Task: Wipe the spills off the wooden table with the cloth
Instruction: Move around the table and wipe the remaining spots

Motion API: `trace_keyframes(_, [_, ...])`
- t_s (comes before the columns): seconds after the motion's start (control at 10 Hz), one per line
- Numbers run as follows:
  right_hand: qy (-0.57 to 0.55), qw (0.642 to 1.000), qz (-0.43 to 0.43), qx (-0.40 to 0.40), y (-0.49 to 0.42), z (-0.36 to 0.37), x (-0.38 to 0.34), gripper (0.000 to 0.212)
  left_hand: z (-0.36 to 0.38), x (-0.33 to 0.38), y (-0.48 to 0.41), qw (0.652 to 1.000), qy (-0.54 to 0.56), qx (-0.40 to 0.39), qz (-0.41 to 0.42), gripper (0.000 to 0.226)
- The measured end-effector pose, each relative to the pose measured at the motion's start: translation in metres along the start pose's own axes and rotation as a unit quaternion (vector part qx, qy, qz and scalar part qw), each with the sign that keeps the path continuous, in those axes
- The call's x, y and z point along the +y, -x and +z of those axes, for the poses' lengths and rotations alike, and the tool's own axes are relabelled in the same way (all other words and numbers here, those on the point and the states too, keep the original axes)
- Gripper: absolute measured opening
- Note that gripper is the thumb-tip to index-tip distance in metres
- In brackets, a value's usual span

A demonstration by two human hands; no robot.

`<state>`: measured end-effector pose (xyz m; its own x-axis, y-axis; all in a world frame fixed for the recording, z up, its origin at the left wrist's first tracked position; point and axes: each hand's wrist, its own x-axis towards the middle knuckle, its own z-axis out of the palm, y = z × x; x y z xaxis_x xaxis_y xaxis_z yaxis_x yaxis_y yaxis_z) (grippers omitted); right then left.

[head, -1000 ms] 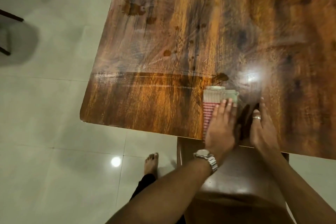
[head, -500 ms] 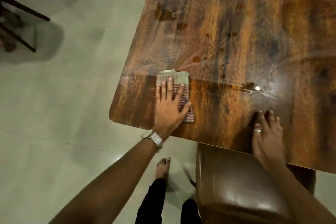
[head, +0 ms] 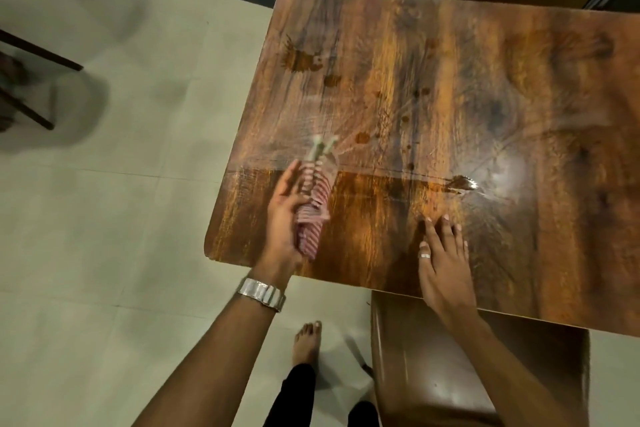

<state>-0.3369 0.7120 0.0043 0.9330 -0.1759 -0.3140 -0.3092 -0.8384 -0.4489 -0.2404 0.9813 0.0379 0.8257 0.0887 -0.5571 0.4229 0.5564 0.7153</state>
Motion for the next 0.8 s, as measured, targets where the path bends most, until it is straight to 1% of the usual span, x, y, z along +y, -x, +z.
trace_keyframes(0.1, [-0.014, 1.000, 0.001, -0.008, -0.001, -0.005, 0.000, 0.052, -0.029, -0.040, 0.027, 0.995, -0.092, 0.017, -0.044, 0.055])
trace_keyframes(0.2, [-0.029, 0.999, 0.003, -0.016, -0.001, -0.006, 0.001, 0.051, -0.046, -0.132, 0.035, 0.782, -0.620, -0.050, -0.032, 0.047])
trace_keyframes(0.3, [-0.019, 1.000, -0.002, -0.019, -0.001, -0.004, 0.005, 0.051, -0.069, -0.156, 0.008, 0.776, -0.630, -0.036, -0.007, 0.049])
trace_keyframes(0.4, [-0.005, 1.000, -0.011, -0.011, -0.001, -0.001, 0.007, 0.052, -0.083, -0.159, 0.003, 0.610, -0.780, -0.132, -0.039, 0.054])
trace_keyframes(0.5, [0.002, 1.000, -0.014, -0.009, -0.001, -0.002, 0.012, 0.052, -0.031, -0.091, -0.057, 0.686, -0.710, -0.135, 0.084, 0.069])
trace_keyframes(0.6, [0.003, 1.000, -0.016, 0.007, 0.000, -0.004, 0.022, 0.053, -0.041, -0.043, -0.058, 0.556, -0.796, 0.042, 0.235, 0.063])
trace_keyframes(0.7, [-0.014, 0.999, 0.025, 0.039, -0.001, -0.013, 0.040, 0.055, -0.042, -0.068, -0.025, 0.530, -0.813, 0.019, 0.242, 0.067])
trace_keyframes(0.8, [-0.023, 0.996, 0.064, 0.064, -0.003, -0.029, 0.064, 0.056, 0.031, -0.096, -0.035, 0.524, -0.806, -0.013, 0.276, 0.064])
